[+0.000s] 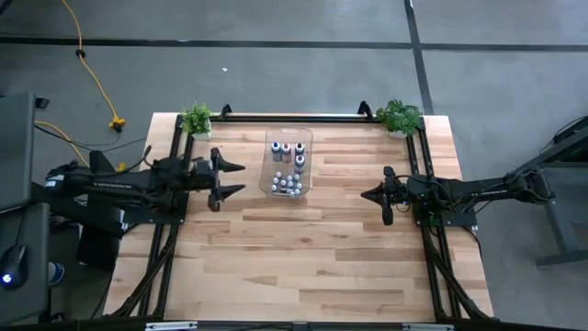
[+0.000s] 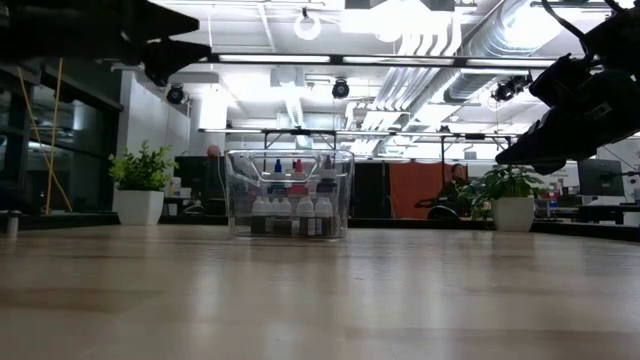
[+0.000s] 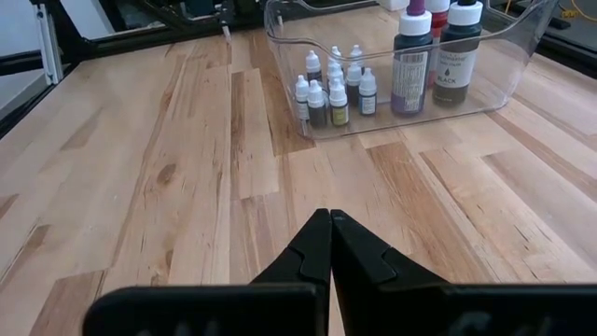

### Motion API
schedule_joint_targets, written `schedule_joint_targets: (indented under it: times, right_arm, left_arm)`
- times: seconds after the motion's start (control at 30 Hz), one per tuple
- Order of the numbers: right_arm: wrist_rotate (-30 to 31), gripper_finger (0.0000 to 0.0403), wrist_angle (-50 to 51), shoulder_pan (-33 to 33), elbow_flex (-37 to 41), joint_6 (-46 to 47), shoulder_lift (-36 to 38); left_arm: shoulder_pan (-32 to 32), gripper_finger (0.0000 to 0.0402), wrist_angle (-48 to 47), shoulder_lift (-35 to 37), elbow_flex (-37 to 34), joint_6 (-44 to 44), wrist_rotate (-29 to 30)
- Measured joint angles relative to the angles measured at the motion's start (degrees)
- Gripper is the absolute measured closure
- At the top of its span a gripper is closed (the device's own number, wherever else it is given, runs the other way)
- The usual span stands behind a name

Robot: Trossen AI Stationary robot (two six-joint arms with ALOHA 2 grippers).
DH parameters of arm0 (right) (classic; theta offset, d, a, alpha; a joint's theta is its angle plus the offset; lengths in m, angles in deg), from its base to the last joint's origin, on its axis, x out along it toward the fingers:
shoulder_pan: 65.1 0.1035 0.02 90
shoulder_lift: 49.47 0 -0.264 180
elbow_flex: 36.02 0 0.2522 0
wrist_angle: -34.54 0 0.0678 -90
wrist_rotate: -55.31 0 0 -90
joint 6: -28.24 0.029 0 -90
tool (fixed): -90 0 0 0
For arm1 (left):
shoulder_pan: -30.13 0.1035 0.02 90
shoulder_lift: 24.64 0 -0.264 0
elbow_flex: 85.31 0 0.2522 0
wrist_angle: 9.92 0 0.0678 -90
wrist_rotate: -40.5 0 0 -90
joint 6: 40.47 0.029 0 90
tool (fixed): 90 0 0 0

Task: Pick & Place food coloring
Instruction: Return to Home Position

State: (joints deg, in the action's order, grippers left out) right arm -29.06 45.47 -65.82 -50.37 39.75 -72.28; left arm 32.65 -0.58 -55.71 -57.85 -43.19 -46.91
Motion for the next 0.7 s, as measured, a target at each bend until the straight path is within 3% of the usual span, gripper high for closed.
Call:
schedule_joint_targets:
  times: [0.23, 0.5, 0.7]
  right_arm:
    - [0.0, 0.0402, 0.0, 0.01, 0.01, 0.0, 0.0]
    - [0.0, 0.0402, 0.0, 0.01, 0.01, 0.0, 0.0]
    - [0.0, 0.0402, 0.02, 0.01, 0.0, 0.0, 0.0]
  left_arm:
    - [4.48, 0.0135, -0.48, 10.65, -4.92, 2.34, -8.29]
    - [4.99, 0.0135, -3.2, 23.71, -9.8, 4.36, -10.66]
    - [4.99, 0.0138, -5.25, 30.99, -12.67, 4.75, -8.21]
